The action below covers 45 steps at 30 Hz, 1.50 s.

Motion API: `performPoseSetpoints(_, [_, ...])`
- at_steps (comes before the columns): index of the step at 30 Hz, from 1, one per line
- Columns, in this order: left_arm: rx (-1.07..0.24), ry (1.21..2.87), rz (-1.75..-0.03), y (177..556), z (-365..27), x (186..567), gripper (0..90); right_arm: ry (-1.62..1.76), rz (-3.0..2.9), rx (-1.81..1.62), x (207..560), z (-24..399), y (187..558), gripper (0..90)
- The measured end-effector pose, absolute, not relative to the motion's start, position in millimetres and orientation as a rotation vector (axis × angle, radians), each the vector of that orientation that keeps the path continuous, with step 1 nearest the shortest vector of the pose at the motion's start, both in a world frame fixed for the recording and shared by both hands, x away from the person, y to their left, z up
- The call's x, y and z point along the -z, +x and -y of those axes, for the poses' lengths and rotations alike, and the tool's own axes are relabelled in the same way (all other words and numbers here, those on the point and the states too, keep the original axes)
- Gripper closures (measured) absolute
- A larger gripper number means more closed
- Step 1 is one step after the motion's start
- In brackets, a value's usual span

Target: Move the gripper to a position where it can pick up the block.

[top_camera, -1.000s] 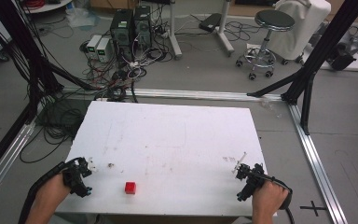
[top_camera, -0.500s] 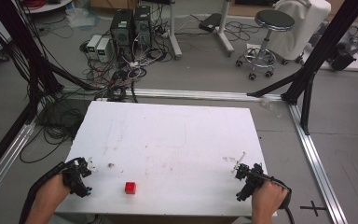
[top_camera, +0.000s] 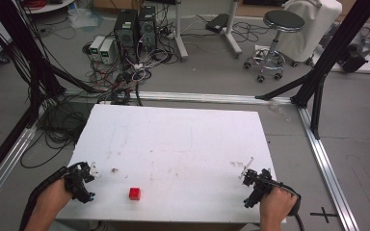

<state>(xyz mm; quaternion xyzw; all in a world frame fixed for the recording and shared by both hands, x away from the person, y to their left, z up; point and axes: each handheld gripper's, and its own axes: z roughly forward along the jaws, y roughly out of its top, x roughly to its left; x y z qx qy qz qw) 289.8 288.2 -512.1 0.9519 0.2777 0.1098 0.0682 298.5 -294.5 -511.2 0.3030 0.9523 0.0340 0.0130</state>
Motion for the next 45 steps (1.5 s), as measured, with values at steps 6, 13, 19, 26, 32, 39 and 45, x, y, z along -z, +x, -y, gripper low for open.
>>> performPoseSetpoints(6, [-0.33, 2.872, -0.788, 290.4, -286.4, 509.0, 21.2, 0.951, -2.965, -0.118, 510.2, 296.3, 297.6, 4.1])
performPoseSetpoints(13, [-0.324, 2.901, -0.711, 292.3, -281.8, 507.1, 21.2, 0.943, -2.964, -0.13, 509.7, 296.8, 297.1, 4.1])
performPoseSetpoints(19, [-0.319, 2.911, -0.683, 295.3, -278.9, 504.3, 21.2, 0.941, -2.964, -0.131, 509.9, 295.6, 297.2, 4.1])
performPoseSetpoints(26, [-0.315, 2.922, -0.631, 298.3, -274.3, 497.6, 21.1, 0.939, -2.961, -0.136, 509.1, 295.3, 296.9, 4.1])
performPoseSetpoints(32, [-0.309, 2.941, -0.548, 299.3, -265.2, 491.7, 21.0, 0.931, -2.965, -0.137, 509.0, 294.3, 297.2, 4.1])
performPoseSetpoints(39, [-0.294, 2.961, -0.415, 300.5, -248.1, 483.1, 20.9, 0.925, -2.966, -0.14, 508.8, 294.3, 297.4, 4.1])
performPoseSetpoints(45, [-0.279, 2.987, -0.304, 302.8, -234.6, 477.6, 20.9, 0.925, -2.964, -0.147, 508.9, 293.8, 297.8, 4.1])
